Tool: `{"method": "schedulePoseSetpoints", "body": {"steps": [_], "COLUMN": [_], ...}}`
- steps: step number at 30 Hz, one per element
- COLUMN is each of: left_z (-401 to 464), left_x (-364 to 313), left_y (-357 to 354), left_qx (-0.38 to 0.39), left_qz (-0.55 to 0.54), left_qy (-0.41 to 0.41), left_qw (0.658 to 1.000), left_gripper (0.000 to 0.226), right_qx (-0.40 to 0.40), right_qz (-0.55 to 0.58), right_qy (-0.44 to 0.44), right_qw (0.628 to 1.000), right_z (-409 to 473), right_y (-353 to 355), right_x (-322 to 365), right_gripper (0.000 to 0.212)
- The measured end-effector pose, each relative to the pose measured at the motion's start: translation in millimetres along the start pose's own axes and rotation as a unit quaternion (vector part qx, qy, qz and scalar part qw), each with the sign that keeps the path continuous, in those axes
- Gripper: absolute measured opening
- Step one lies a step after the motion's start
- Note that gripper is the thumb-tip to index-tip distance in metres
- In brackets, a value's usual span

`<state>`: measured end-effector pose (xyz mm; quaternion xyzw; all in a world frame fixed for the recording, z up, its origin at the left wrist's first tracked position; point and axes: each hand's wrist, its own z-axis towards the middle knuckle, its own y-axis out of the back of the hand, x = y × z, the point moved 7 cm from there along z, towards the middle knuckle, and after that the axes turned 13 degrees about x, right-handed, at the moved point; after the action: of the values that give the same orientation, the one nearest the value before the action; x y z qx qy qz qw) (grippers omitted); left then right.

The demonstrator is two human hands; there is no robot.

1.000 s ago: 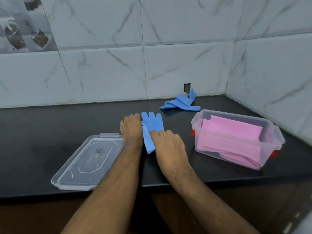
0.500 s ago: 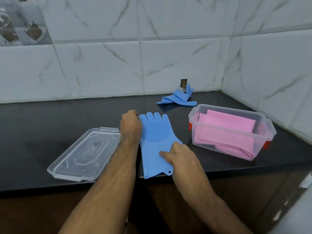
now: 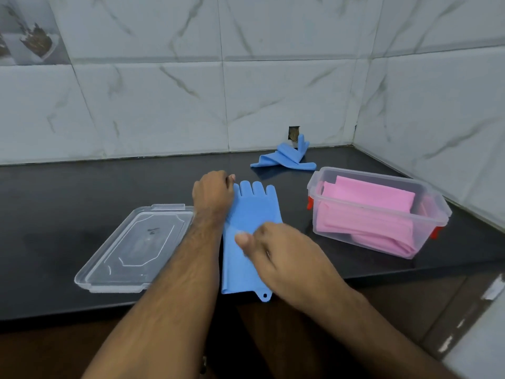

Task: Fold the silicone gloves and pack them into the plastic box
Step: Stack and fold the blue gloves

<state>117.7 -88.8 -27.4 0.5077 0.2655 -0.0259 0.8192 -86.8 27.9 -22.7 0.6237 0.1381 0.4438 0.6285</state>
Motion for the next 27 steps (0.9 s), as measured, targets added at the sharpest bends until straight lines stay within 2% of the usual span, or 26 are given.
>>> {"method": "schedulePoseSetpoints", "body": {"steps": [1, 4, 6, 8, 12, 15, 17, 23, 27], "left_z": [0, 1, 3, 9, 25, 36, 40, 46, 46], "left_x": [-1, -1, -1, -2, 6, 13, 14, 10, 10], "left_y": [3, 7, 5, 1, -4, -9, -12, -23, -30], "left_qx": [-0.011, -0.025, -0.027, -0.024, -0.029, -0.03, -0.03, 0.021, 0.055], "left_qz": [-0.009, -0.036, -0.033, -0.008, -0.006, -0.019, -0.013, 0.051, 0.058], "left_qy": [-0.006, -0.017, -0.023, -0.039, -0.036, -0.027, -0.024, -0.016, -0.015], "left_qw": [1.0, 0.999, 0.999, 0.999, 0.999, 0.999, 0.999, 0.998, 0.997], "left_gripper": [0.044, 0.044, 0.044, 0.045, 0.047, 0.046, 0.042, 0.025, 0.021], "right_qx": [-0.025, -0.067, -0.097, -0.109, -0.058, -0.019, 0.006, 0.075, 0.038], "right_qz": [0.026, 0.002, 0.049, 0.116, 0.107, -0.005, -0.038, -0.002, 0.004], "right_qy": [-0.009, -0.04, -0.071, -0.13, -0.273, -0.264, -0.273, -0.362, -0.368], "right_qw": [0.999, 0.997, 0.992, 0.979, 0.954, 0.964, 0.961, 0.929, 0.929], "right_z": [16, 81, 127, 168, 219, 242, 256, 281, 283], "right_y": [4, 12, 15, 14, -9, -33, -41, -38, -37], "right_x": [-4, -15, -32, -56, -109, -122, -125, -144, -146], "right_gripper": [0.061, 0.028, 0.026, 0.029, 0.037, 0.056, 0.068, 0.078, 0.071]}}
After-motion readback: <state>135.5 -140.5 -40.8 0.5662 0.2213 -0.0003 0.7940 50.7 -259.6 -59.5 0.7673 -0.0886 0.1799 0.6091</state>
